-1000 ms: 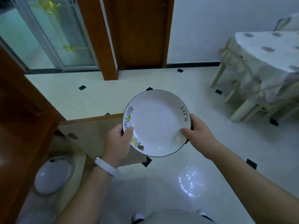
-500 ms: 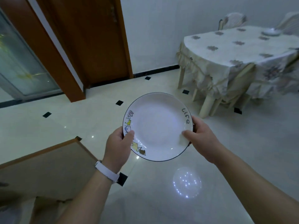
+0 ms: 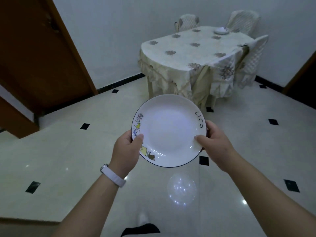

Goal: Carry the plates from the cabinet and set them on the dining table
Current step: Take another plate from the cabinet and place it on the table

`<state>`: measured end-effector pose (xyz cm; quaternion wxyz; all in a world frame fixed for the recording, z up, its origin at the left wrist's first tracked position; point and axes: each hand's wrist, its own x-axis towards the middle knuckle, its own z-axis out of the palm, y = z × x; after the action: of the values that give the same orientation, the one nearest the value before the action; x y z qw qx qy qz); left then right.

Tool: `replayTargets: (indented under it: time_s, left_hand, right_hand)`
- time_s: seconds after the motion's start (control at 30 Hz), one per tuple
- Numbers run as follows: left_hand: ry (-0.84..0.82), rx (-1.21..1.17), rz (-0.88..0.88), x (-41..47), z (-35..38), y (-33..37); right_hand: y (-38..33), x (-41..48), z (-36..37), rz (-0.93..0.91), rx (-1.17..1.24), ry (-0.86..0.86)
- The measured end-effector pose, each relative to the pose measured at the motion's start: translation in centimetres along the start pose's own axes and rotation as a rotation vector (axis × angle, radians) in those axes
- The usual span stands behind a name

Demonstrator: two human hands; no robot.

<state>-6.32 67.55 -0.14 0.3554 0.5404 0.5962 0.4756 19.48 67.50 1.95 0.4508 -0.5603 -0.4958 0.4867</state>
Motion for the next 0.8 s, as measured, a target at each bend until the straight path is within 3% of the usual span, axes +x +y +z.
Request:
replayTargets:
  time_s: [0.37, 0.8]
  left_hand:
    - [-0.251, -0.081, -0.062, 15.8, 11.8, -1.1]
    - [-0.494, -0.167, -0.047, 35.3, 22.6, 2.1]
  right_hand:
    - [1.7, 11.4, -6.1, 0.115, -0.014, 0.253]
    - [-2.5, 26.8, -11.3, 0.125, -0.034, 0.543]
